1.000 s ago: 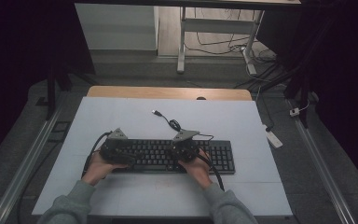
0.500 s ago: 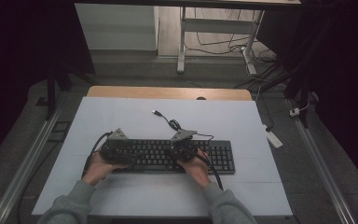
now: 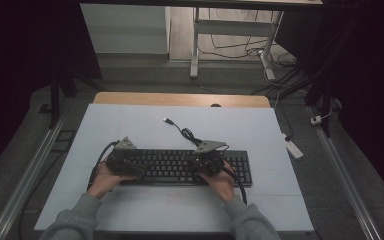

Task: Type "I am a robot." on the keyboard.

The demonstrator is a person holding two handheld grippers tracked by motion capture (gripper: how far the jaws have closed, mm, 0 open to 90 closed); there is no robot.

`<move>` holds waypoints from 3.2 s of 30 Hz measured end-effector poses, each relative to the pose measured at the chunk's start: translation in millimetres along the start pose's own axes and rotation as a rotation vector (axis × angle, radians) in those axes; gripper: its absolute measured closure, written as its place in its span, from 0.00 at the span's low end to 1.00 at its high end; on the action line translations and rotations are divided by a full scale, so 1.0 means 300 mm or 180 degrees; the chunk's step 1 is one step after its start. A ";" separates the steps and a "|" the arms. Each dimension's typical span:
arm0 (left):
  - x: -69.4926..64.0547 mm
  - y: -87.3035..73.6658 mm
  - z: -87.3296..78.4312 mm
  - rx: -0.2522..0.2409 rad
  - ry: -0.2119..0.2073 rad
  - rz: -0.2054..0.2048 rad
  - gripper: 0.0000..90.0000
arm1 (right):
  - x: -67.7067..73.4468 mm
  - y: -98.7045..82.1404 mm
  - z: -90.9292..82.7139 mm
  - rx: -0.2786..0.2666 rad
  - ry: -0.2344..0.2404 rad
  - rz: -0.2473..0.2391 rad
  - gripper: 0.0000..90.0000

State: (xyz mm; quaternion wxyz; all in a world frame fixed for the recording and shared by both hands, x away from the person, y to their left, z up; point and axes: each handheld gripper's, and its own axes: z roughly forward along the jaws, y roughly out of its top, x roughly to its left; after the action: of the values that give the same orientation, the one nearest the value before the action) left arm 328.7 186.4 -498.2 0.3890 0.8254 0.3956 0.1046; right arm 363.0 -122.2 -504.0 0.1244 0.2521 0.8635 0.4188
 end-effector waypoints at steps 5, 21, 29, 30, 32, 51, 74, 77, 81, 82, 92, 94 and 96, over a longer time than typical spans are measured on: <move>0.002 0.000 -0.005 -0.0021 0.0013 -0.0001 0.32 | -0.023 -0.036 -0.053 -0.0069 -0.0071 0.0103 0.86; 0.009 -0.001 -0.010 -0.0055 0.0072 -0.0077 0.33 | -0.038 -0.129 -0.170 -0.0197 -0.0122 0.0089 0.67; 0.002 0.003 -0.012 -0.0107 0.0045 -0.0113 0.36 | -0.035 -0.130 -0.167 -0.0180 -0.0127 0.0065 0.66; 0.000 0.003 -0.011 -0.0116 0.0036 -0.0110 0.37 | -0.035 -0.130 -0.167 -0.0176 -0.0130 0.0066 0.66; -0.003 0.004 -0.011 -0.0125 0.0011 -0.0095 0.39 | -0.036 -0.130 -0.166 -0.0172 -0.0131 0.0067 0.66; -0.068 0.014 0.036 0.0046 -0.0391 0.0220 0.99 | -0.035 -0.129 -0.162 -0.0167 -0.0138 0.0048 0.65; -0.105 0.008 0.098 0.0213 -0.0370 0.0313 0.99 | -0.033 -0.130 -0.157 -0.0133 -0.0146 0.0044 0.65; -0.106 0.005 0.108 0.0242 -0.0363 0.0313 0.99 | -0.033 -0.130 -0.158 -0.0129 -0.0155 0.0044 0.65; -0.107 0.003 0.116 0.0272 -0.0347 0.0328 0.99 | -0.034 -0.130 -0.158 -0.0132 -0.0140 0.0041 0.65; -0.108 0.003 0.117 0.0274 -0.0347 0.0327 0.99 | -0.034 -0.130 -0.158 -0.0134 -0.0137 0.0040 0.65; -0.111 0.001 0.124 0.0301 -0.0339 0.0339 0.99 | -0.033 -0.130 -0.157 -0.0135 -0.0128 0.0045 0.65; -0.111 -0.001 0.128 0.0316 -0.0350 0.0340 0.99 | -0.033 -0.130 -0.156 -0.0134 -0.0129 0.0045 0.65; -0.110 -0.002 0.131 0.0318 -0.0359 0.0318 0.99 | -0.033 -0.130 -0.157 -0.0128 -0.0140 0.0044 0.65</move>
State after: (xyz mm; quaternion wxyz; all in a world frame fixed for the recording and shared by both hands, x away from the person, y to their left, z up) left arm 325.2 140.4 -520.6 0.3633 0.8671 0.3361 0.0574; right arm 338.5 -179.0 -505.5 0.1456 0.2647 0.8502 0.4312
